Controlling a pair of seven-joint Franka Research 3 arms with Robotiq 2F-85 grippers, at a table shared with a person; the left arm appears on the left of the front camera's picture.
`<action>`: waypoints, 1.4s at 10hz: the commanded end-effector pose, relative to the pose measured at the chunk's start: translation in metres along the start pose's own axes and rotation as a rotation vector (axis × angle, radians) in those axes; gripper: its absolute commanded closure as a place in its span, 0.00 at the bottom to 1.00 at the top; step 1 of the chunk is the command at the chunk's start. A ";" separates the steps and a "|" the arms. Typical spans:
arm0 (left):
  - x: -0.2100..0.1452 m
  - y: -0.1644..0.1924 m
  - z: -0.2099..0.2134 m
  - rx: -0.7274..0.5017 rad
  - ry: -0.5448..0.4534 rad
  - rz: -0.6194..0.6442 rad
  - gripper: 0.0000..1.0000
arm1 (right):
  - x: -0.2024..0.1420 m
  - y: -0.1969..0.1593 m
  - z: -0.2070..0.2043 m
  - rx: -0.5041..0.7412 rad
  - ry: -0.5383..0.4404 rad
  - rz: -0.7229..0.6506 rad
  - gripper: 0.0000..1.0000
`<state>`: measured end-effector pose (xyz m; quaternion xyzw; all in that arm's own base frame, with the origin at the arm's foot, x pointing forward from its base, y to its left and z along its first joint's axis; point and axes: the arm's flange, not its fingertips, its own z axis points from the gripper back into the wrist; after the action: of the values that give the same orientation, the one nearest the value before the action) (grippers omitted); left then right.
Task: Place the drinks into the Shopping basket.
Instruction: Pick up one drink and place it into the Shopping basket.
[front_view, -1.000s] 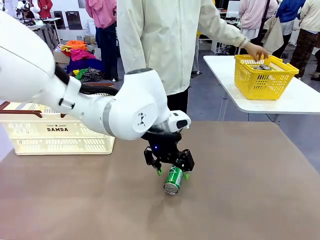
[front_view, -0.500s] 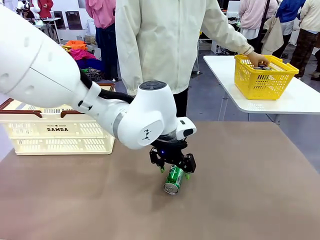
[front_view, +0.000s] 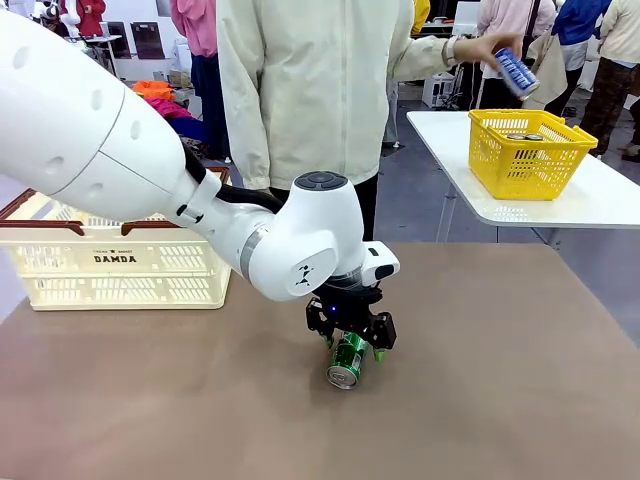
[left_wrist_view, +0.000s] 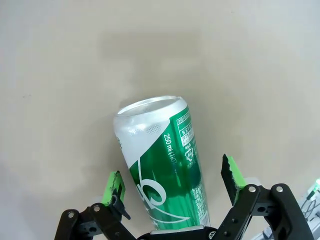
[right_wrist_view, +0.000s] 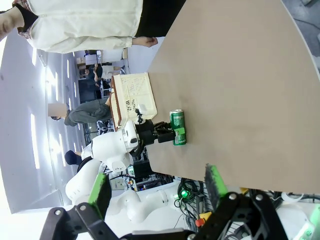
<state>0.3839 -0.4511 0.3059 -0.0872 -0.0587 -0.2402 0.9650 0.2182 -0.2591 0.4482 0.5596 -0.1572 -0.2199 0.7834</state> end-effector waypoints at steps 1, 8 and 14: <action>0.006 -0.006 -0.002 0.036 0.009 0.014 0.00 | 0.000 0.002 0.004 -0.001 0.006 0.015 0.00; 0.002 -0.004 -0.022 0.061 0.058 0.016 1.00 | 0.000 0.002 0.004 -0.001 0.006 0.015 0.00; 0.000 0.059 0.131 -0.051 0.083 -0.036 1.00 | 0.000 0.002 0.004 -0.001 0.006 0.015 0.00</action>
<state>0.4134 -0.4033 0.3836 -0.0896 -0.0378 -0.2338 0.9674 0.2183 -0.2591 0.4481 0.5596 -0.1569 -0.2199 0.7835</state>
